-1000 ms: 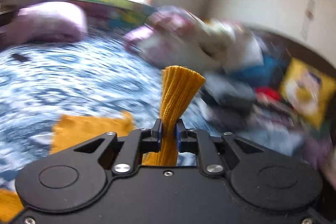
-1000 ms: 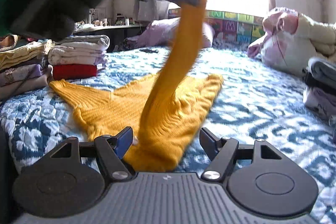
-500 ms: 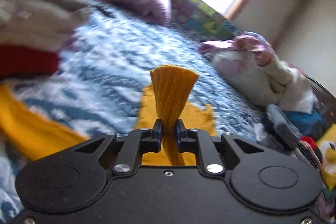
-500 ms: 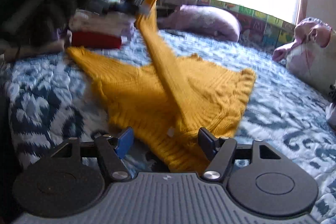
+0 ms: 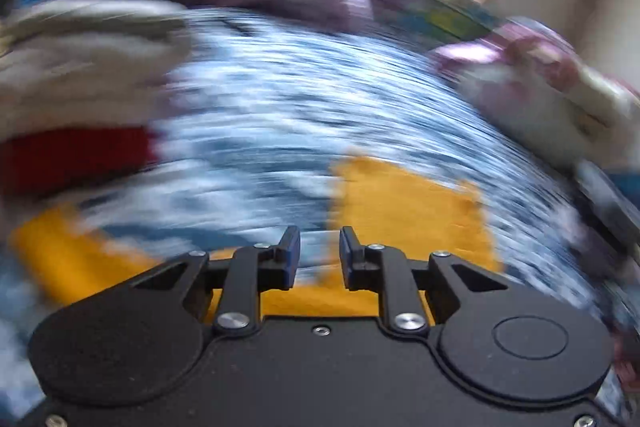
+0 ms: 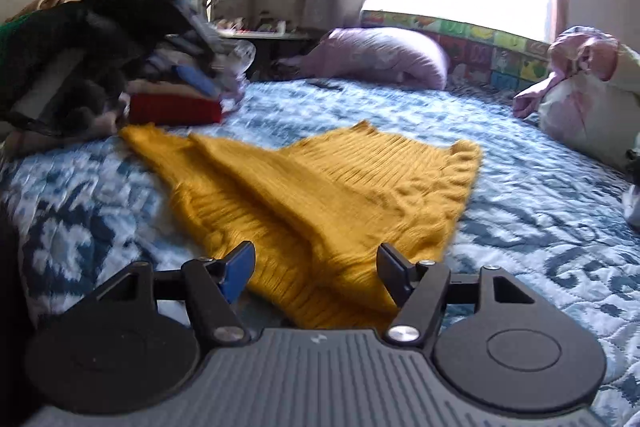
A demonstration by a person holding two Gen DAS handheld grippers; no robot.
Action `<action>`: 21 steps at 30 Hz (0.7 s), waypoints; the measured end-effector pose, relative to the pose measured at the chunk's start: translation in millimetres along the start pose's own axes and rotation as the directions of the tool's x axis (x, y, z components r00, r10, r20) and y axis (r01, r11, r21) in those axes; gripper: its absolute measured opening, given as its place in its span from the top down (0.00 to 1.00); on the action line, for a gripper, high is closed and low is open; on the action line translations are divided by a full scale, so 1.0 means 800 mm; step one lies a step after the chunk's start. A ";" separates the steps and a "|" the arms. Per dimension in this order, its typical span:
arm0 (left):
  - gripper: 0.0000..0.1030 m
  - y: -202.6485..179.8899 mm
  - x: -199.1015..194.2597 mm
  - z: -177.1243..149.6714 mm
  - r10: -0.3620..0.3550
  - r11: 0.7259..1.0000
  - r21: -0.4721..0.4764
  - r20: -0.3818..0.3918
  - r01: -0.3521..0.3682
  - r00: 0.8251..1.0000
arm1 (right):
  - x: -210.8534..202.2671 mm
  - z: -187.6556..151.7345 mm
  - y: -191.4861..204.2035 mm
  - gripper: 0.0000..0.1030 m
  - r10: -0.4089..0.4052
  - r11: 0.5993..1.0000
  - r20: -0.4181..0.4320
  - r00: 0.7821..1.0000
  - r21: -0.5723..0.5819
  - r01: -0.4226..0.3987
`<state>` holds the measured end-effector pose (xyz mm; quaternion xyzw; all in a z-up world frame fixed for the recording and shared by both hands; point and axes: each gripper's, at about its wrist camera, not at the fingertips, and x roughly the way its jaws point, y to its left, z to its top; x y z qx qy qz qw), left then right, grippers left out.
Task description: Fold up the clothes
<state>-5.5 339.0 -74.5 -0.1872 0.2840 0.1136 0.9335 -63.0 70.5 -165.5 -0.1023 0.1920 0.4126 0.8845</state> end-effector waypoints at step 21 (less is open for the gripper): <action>0.97 -0.178 0.320 0.066 -0.018 0.974 0.212 -0.270 0.078 0.963 | 0.014 -0.006 -0.015 0.31 0.080 0.997 -0.093 0.992 0.022 -0.078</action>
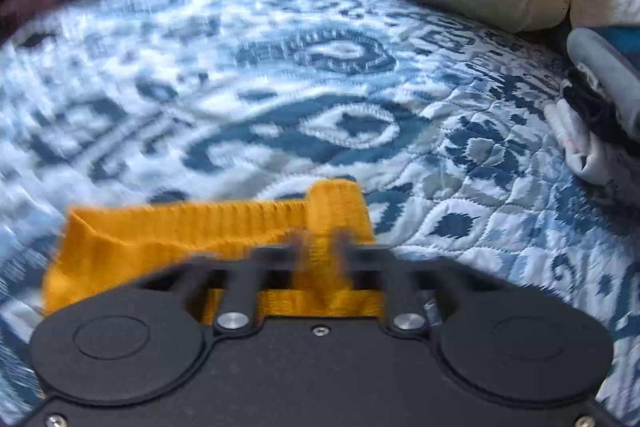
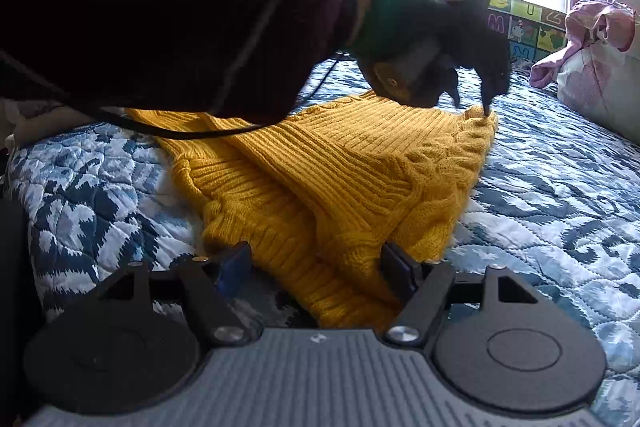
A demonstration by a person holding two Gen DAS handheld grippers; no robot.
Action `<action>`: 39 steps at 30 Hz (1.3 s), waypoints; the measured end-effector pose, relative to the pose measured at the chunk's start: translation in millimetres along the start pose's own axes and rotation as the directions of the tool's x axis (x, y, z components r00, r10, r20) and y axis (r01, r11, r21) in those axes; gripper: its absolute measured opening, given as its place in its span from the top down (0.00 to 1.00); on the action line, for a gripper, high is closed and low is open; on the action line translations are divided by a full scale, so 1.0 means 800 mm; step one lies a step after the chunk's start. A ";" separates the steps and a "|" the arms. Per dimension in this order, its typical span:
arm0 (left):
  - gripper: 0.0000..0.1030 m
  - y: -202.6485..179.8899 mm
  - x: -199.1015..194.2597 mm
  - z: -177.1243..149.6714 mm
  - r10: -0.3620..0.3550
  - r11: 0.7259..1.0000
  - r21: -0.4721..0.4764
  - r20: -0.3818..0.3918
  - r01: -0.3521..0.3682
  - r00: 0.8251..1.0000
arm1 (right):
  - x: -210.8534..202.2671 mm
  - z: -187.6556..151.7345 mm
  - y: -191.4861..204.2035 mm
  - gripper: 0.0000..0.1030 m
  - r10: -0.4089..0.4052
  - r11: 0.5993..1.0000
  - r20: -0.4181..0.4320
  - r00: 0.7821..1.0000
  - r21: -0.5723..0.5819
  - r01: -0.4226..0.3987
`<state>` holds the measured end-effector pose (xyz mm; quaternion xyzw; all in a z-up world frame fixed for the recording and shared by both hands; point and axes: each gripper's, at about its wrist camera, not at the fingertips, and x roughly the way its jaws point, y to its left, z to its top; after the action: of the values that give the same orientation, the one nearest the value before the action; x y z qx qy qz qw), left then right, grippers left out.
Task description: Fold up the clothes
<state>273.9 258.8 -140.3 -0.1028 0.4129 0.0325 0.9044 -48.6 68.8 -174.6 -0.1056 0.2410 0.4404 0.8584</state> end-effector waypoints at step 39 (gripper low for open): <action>0.59 0.161 -0.312 -0.192 0.138 0.961 -0.262 0.198 -0.083 0.970 | -0.032 0.013 -0.003 0.31 -0.078 0.997 0.061 0.995 0.032 0.076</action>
<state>-22.5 358.6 -70.8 -0.1893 0.3104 0.1464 0.9200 -56.2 53.1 -152.8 -0.0884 0.2163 0.4063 0.8834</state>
